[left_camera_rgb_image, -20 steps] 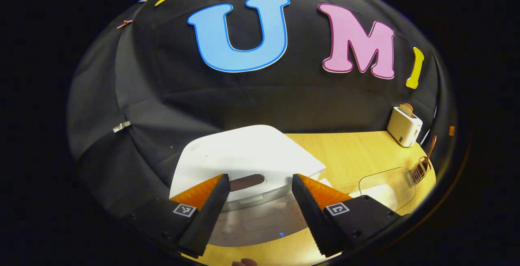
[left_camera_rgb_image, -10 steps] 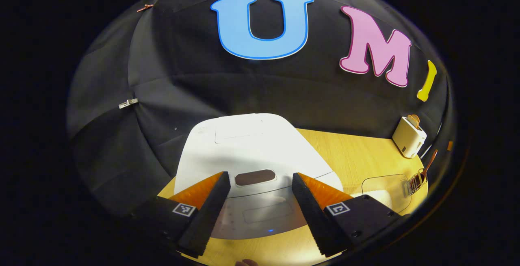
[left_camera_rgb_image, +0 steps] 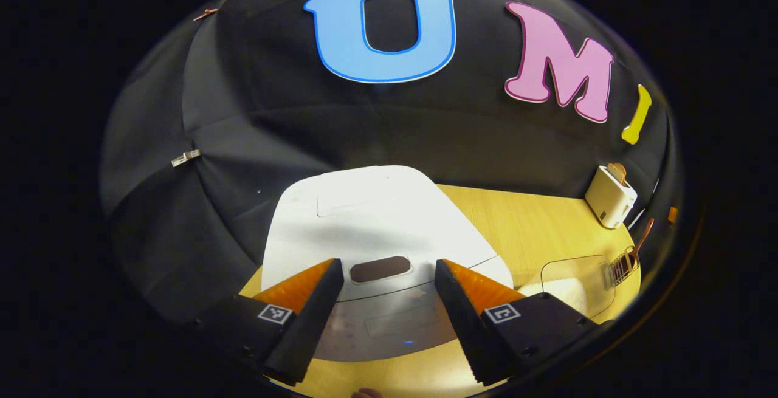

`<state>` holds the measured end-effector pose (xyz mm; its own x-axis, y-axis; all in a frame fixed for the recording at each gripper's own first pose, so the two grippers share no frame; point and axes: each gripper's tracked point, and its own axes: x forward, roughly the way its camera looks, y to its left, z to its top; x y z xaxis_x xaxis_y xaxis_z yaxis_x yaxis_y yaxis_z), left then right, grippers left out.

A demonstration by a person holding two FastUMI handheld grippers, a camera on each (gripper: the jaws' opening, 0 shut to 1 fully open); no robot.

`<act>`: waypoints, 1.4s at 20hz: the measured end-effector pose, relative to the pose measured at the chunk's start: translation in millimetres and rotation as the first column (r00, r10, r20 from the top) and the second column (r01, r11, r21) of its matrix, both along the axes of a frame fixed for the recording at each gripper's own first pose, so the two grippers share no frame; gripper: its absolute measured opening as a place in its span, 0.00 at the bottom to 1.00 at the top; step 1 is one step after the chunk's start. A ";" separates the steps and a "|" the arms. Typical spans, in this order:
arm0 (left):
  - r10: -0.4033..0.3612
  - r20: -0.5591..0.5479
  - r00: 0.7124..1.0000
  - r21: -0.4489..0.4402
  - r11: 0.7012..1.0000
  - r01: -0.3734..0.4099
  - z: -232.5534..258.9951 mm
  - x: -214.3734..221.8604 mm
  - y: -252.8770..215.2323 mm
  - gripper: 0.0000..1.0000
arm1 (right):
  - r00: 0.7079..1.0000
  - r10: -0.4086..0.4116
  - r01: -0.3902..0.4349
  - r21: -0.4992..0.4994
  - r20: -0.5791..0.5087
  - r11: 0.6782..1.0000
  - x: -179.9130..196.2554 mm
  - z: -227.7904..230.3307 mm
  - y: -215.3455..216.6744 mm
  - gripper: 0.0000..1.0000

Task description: Close the left gripper, press the button to open the rice cooker; take a wooden spoon from the chopstick holder with the right hand, scoop a spoonful of rice and pour it into the rice cooker, then put the wooden spoon back into the chopstick holder.

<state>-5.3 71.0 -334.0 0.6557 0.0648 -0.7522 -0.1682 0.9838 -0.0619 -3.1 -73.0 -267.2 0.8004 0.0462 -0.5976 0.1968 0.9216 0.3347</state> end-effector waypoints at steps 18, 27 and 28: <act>0.050 0.426 0.903 -0.102 0.995 -0.007 160.7 6.3 -5.8 0.95 | 0.990 0.102 -0.100 -0.031 0.099 0.995 5.1 49.2 28.3 0.83; -0.089 0.504 0.859 -0.059 0.989 0.138 194.4 4.5 -59.5 0.94 | 0.971 0.169 -0.165 -0.040 0.171 0.986 17.7 92.4 59.0 0.84; -0.097 0.501 0.860 -0.058 0.988 0.145 191.9 4.1 -62.5 0.94 | 0.970 0.170 -0.166 -0.040 0.171 0.985 15.4 94.1 59.3 0.84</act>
